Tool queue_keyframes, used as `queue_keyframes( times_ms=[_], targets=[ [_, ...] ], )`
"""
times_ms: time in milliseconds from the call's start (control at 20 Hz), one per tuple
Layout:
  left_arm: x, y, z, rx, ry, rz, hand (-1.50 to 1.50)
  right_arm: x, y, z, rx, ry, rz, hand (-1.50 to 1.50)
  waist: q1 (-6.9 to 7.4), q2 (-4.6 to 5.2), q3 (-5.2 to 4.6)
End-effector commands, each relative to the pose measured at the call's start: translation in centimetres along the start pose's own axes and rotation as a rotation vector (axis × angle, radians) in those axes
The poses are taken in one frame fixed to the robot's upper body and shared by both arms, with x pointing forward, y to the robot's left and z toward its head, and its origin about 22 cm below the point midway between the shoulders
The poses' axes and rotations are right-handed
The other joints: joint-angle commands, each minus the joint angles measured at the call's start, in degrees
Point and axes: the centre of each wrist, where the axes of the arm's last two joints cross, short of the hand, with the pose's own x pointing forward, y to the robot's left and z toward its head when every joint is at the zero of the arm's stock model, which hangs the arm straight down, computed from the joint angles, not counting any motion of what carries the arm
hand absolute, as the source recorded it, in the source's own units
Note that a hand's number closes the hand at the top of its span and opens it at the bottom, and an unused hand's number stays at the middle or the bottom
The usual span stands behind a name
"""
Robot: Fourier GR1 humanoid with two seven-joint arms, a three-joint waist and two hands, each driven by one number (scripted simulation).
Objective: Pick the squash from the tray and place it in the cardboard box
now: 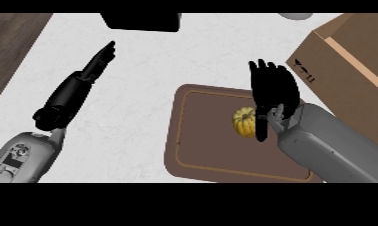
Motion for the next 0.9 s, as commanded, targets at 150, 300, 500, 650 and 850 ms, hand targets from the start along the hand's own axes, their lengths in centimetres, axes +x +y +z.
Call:
queue_keyframes(
  times_ms=[150, 300, 500, 650, 850],
  targets=[
    [-0.2, 0.5, 0.0, 0.010, 0.009, 0.005, 0.00, 6.6, 0.8, -1.3, 0.131, 0.256, 0.133, -1.50, -0.47, -0.40, 0.12],
    [-0.6, -0.1, 0.2, 0.012, 0.023, -0.008, 0.00, 8.0, 0.2, -2.4, 0.152, 0.288, 0.148, -1.50, -0.95, -0.51, 0.19],
    [-0.9, 0.3, 0.3, 0.021, 0.016, -0.001, 0.00, 10.8, 1.3, -2.7, 0.196, 0.291, 0.151, -1.50, -2.11, -0.70, 0.30],
    [-1.1, 1.1, 0.3, 0.034, 0.031, 0.006, 0.00, 11.5, 3.1, -3.5, 0.173, 0.346, 0.214, -1.50, -2.43, -0.49, 0.38],
    [-1.2, 1.3, 0.1, 0.045, 0.020, -0.011, 0.00, 12.9, 1.6, -3.7, 0.156, 0.362, 0.232, -1.50, -3.22, -0.56, 0.45]
  ],
)
